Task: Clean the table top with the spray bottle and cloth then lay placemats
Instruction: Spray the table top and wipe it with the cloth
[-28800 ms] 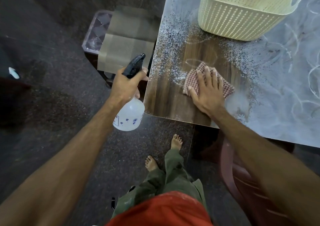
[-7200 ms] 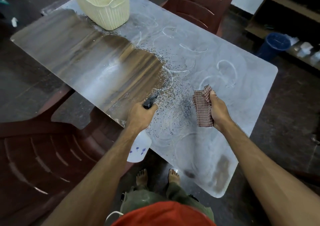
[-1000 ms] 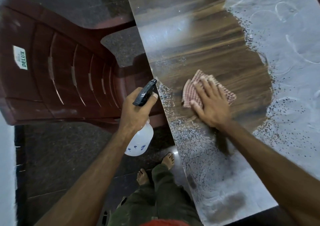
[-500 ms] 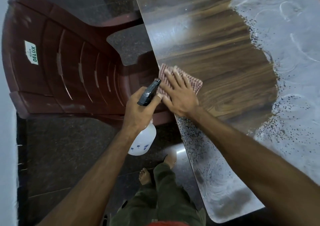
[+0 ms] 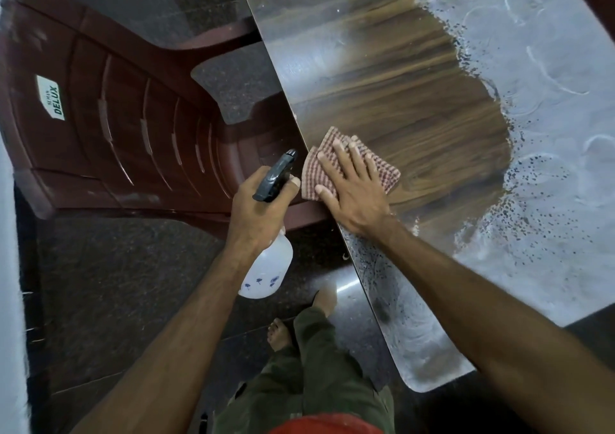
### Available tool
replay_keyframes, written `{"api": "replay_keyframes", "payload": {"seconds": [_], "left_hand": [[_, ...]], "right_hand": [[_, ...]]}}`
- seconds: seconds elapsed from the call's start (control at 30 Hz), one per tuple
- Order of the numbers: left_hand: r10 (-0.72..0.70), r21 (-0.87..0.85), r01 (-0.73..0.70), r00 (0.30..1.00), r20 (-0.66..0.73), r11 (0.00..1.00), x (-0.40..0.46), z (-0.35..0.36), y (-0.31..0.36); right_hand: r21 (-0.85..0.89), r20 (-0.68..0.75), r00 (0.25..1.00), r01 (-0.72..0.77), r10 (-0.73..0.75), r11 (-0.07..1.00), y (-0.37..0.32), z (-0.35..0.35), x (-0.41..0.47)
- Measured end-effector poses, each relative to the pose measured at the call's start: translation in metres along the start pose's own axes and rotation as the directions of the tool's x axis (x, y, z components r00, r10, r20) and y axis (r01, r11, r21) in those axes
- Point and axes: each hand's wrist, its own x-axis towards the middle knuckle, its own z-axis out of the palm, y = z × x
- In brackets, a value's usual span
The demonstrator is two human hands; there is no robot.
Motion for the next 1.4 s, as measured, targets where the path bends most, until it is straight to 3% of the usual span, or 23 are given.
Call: {"api": "replay_keyframes", "payload": {"seconds": [0.17, 0.3, 0.43, 0.63, 0.77, 0.93, 1.03, 1.27, 1.4], "left_hand": [[0.026, -0.001, -0.026, 1.000, 0.003, 1.000, -0.010, 0.001, 0.006], [0.044, -0.023, -0.044, 0.999, 0.028, 0.999, -0.022, 0.000, 0.007], [0.069, -0.008, -0.069, 0.997, 0.045, 0.998, -0.033, 0.001, 0.003], [0.093, 0.040, -0.097, 0.991, 0.092, 0.994, -0.046, 0.015, 0.005], [0.078, 0.044, -0.084, 0.990, 0.121, 0.996, -0.045, 0.020, 0.008], [0.087, 0.059, -0.096, 0.986, 0.143, 0.994, -0.050, 0.025, 0.008], [0.084, 0.058, -0.094, 0.985, 0.153, 0.994, -0.054, 0.028, 0.006], [0.085, 0.058, -0.097, 0.980, 0.178, 0.994, -0.059, 0.040, 0.009], [0.109, 0.052, -0.121, 0.976, 0.189, 0.991, -0.058, 0.043, 0.016]], "right_hand": [[0.003, 0.051, 0.998, 0.036, -0.036, 0.999, 0.023, 0.009, -0.076], [0.014, 0.035, 0.987, -0.158, 0.158, 0.987, 0.065, -0.001, -0.075], [0.048, -0.022, 0.945, -0.324, 0.325, 0.945, 0.056, -0.003, -0.045], [0.014, 0.023, 0.983, -0.181, 0.181, 0.983, 0.012, 0.013, -0.090], [0.009, 0.065, 0.987, -0.147, 0.146, 0.989, 0.032, 0.015, -0.138], [0.072, 0.033, 0.912, -0.410, 0.409, 0.909, 0.090, -0.001, -0.127], [0.088, 0.029, 0.876, -0.481, 0.481, 0.872, 0.088, -0.003, -0.099], [0.050, 0.020, 0.968, -0.249, 0.249, 0.967, 0.013, 0.017, -0.129], [0.035, 0.062, 0.981, -0.187, 0.185, 0.982, 0.027, 0.022, -0.174]]}}
